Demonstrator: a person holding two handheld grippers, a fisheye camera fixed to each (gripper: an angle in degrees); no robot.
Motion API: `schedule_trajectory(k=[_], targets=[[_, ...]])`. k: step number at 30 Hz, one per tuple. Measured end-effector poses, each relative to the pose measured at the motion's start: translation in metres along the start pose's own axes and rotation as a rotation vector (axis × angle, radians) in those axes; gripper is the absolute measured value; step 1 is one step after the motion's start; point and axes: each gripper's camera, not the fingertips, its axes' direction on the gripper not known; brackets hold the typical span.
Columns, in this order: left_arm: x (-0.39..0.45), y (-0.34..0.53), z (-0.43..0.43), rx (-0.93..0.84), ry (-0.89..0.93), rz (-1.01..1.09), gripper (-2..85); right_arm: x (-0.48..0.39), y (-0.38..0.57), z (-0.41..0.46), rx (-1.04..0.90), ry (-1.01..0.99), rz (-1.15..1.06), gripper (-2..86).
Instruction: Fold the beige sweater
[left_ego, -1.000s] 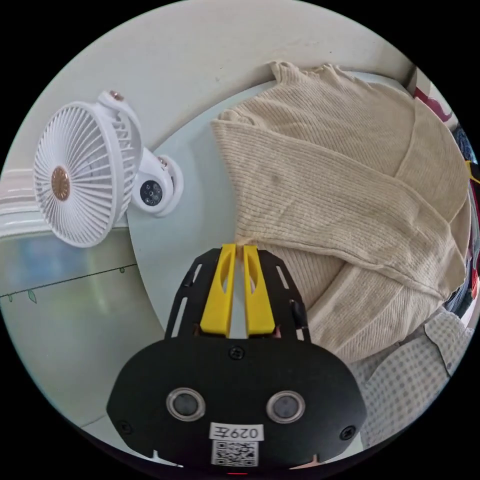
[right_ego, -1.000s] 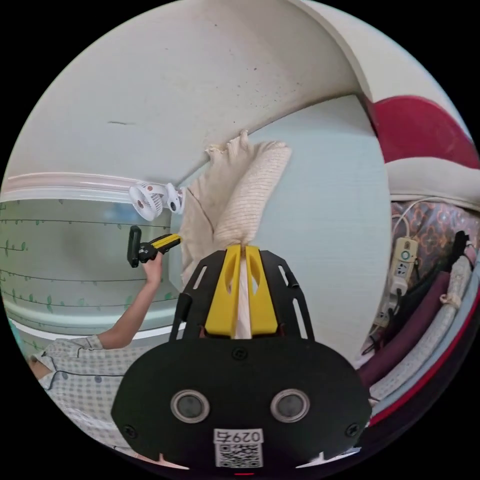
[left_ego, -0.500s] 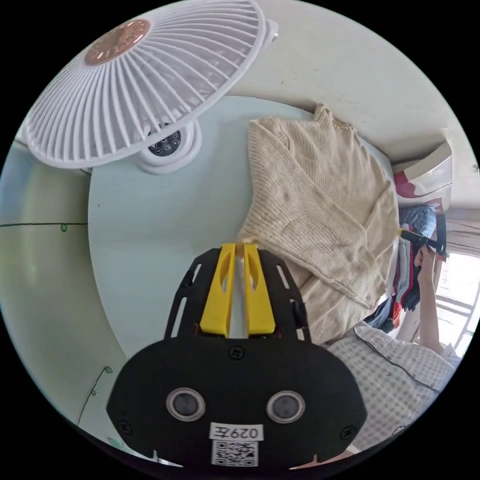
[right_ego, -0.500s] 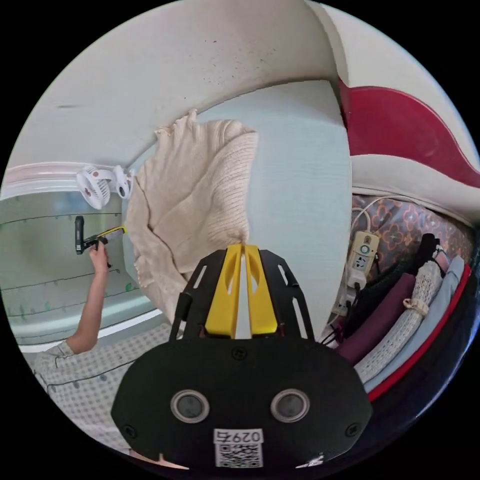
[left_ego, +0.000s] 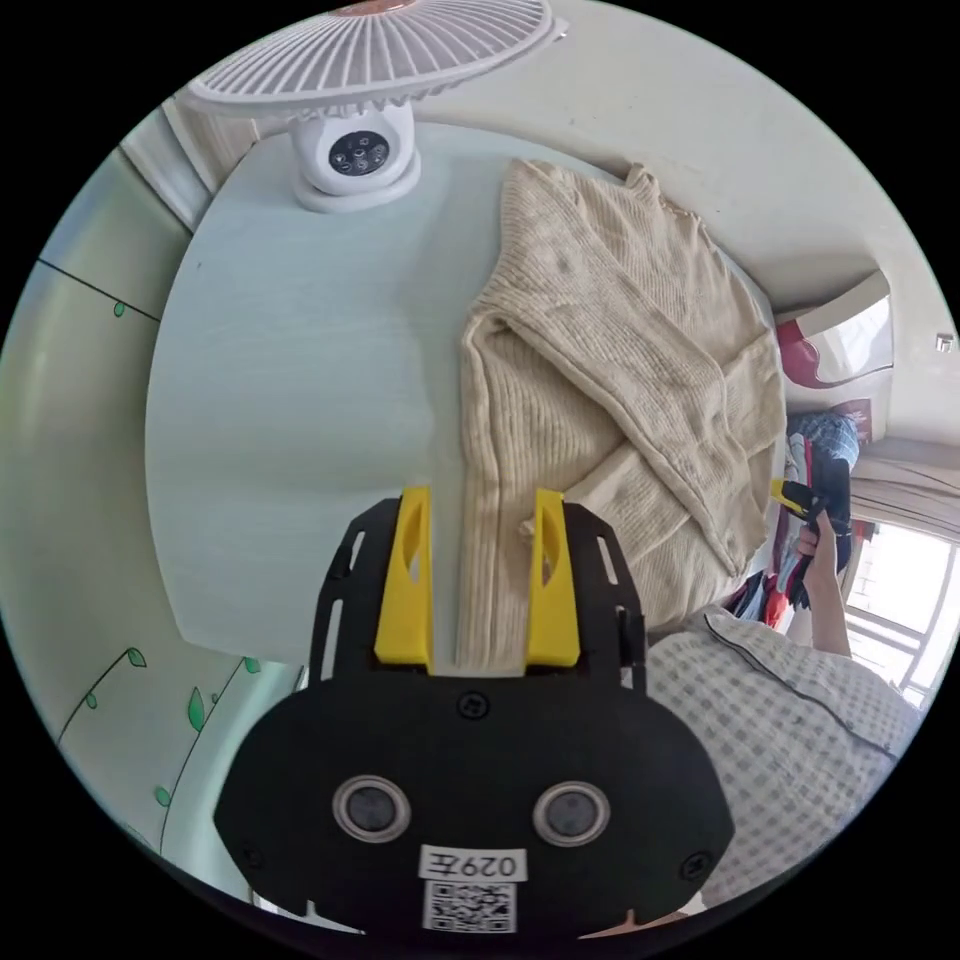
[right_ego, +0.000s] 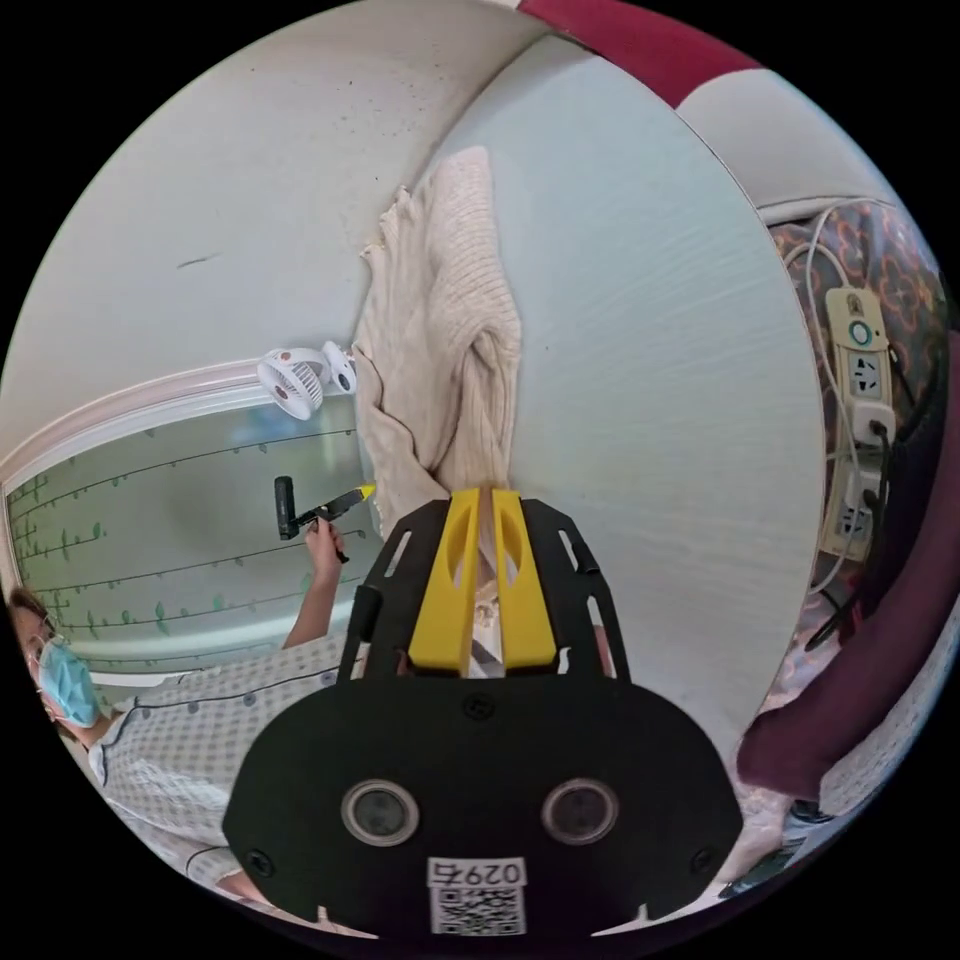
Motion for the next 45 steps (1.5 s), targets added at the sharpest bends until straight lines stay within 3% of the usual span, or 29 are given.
schedule_trajectory(k=[7,11,15,20,23,26,30,34,41,44,45], targets=[[0.027,-0.001,0.012,-0.039,-0.112,0.112,7.6,-0.031,0.014,-0.007,0.016,0.017,-0.032,-0.4],[0.038,-0.004,0.016,-0.075,-0.243,0.151,0.8,-0.077,0.016,0.009,-0.002,-0.053,-0.181,-0.4],[0.036,-0.010,0.019,-0.098,-0.255,0.138,-0.5,-0.123,0.017,0.048,-0.158,0.231,-0.308,-0.5],[0.021,-0.004,0.009,-0.048,-0.168,0.083,0.4,-0.105,0.038,-0.018,0.090,0.311,-0.171,-0.4],[0.018,-0.001,0.006,-0.038,-0.124,0.066,4.2,-0.070,0.036,-0.023,0.041,0.236,-0.041,-0.4],[0.021,-0.004,0.018,-0.085,-0.160,0.062,9.3,-0.078,0.038,0.004,-0.023,0.104,-0.085,-0.4],[0.032,-0.005,0.026,-0.114,-0.246,0.093,9.0,-0.138,0.036,0.056,-0.116,0.469,-0.223,-0.4],[0.039,-0.002,0.026,-0.086,-0.278,0.107,8.2,-0.168,0.037,0.081,-0.179,0.648,-0.345,-0.5],[0.040,-0.013,0.035,-0.140,-0.327,0.153,1.3,-0.164,0.032,0.068,-0.194,0.564,-0.290,-0.5],[0.016,-0.007,0.016,-0.061,-0.366,0.078,-0.3,-0.154,0.035,0.058,-0.184,0.539,-0.241,-0.5],[-0.002,-0.004,0.009,-0.017,-0.290,0.013,-0.5,-0.155,0.037,0.058,-0.186,0.550,-0.243,-0.4]])
